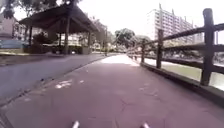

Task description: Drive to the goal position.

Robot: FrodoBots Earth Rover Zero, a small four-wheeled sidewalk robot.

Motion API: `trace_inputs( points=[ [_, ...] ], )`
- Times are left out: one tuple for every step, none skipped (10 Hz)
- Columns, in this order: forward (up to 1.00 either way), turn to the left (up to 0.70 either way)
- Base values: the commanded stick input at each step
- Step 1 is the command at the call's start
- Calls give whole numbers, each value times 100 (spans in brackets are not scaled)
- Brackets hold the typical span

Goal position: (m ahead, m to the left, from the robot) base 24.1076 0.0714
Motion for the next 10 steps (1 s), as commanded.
trace_inputs(
  points=[
    [70, 0],
    [70, 0],
    [70, 0],
    [70, 0],
    [70, 0],
    [70, 0],
    [70, 0],
    [70, 0],
    [70, 0],
    [70, 0]
  ],
)
